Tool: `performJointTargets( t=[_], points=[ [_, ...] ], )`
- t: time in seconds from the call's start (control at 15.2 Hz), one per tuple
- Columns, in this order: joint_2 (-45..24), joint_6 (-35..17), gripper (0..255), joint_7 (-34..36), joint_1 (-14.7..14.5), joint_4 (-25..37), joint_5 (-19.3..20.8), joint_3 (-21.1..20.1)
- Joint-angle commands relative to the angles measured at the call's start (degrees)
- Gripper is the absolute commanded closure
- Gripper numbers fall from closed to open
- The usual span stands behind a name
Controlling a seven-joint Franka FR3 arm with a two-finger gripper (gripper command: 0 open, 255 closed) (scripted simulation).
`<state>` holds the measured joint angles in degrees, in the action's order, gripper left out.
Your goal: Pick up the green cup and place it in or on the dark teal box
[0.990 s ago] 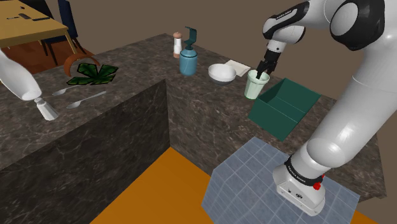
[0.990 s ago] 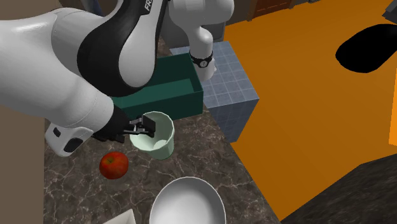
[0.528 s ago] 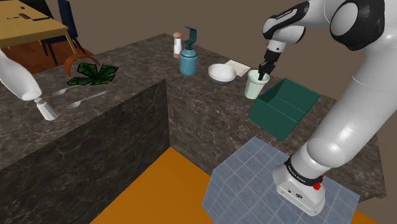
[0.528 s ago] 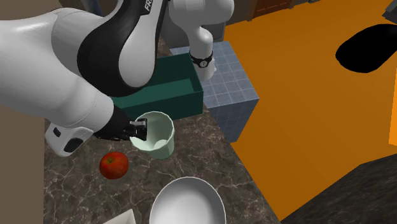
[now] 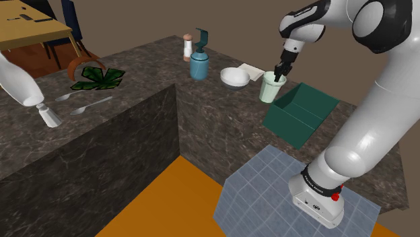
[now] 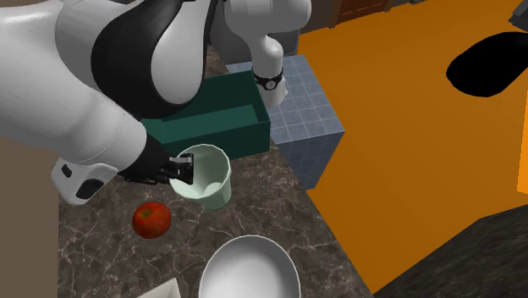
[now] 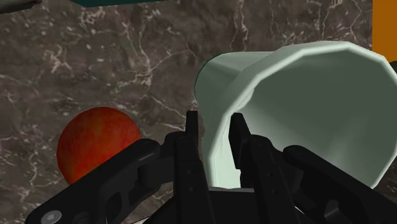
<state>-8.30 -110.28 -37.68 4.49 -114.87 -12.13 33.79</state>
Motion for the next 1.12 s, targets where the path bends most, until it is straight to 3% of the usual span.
performJointTargets(
  t=[0.0,1.06],
  points=[
    [0.7,1.3,255,0.4,-0.1,0.8,0.5,0.1],
    [4.6,12.6,255,3.4,-0.4,9.1,3.2,0.4]
  ],
)
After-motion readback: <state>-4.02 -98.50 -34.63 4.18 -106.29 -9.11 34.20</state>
